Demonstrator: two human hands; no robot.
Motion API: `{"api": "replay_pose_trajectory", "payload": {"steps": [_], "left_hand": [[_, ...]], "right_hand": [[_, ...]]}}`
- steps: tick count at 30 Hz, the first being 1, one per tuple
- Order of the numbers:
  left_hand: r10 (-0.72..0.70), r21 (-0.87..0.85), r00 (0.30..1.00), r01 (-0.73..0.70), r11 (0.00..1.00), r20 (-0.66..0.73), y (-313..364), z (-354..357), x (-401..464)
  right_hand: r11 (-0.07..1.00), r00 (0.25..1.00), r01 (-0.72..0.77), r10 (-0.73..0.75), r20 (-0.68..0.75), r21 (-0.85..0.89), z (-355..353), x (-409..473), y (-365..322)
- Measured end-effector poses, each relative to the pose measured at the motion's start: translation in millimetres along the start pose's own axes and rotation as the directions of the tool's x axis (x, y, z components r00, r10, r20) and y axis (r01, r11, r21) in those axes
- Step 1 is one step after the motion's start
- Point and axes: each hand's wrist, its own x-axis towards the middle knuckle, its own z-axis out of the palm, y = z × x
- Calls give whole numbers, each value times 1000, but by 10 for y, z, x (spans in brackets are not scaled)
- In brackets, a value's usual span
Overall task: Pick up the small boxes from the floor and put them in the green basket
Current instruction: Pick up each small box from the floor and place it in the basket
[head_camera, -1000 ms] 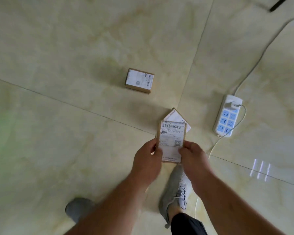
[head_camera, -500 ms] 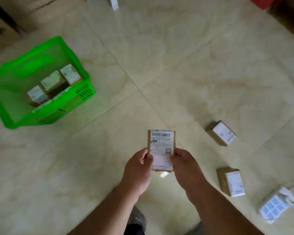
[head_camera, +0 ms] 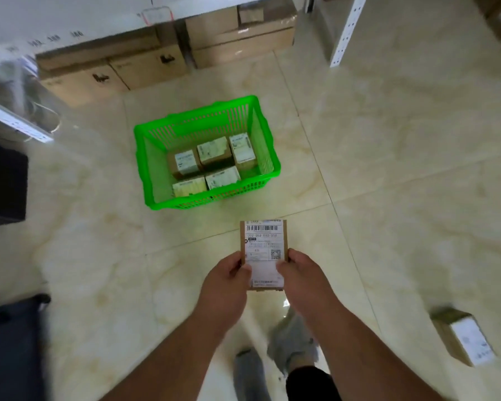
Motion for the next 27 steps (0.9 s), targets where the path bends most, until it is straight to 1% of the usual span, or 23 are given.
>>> {"api": "replay_pose_trajectory", "payload": {"steps": [5,10,15,17,20,23,27], "left_hand": [[-54,-10,994,53,999,-90,322,-339,383],[-59,58,991,66,996,-116,582,-586,834],[-92,-18,978,90,996,-189,724,-855,1276],[-112,-90,970,95,991,-216,718,-1015,1488],[-154,-120,963,130,984,-219,641,-1336,1860],[-156,-61,968,146,987,-199,612,-1702,2214],[-225,-26,961,224,974,-161,450,-2121,2697]], "right_hand": [[1000,996,23,-24,91,9,127,389,-525],[998,988,48,-41,148,-41,193,809,-1013],[996,986,58,-48,161,-61,451,1241,-1406],[997,987,64,-58,149,-35,625,1406,-1543],[998,988,69,-66,137,-12,948,1674,-1736],[998,988,63,-60,144,-17,1307,1970,-1897],[999,987,1,6,160,-42,1815,2421,-2052]]}}
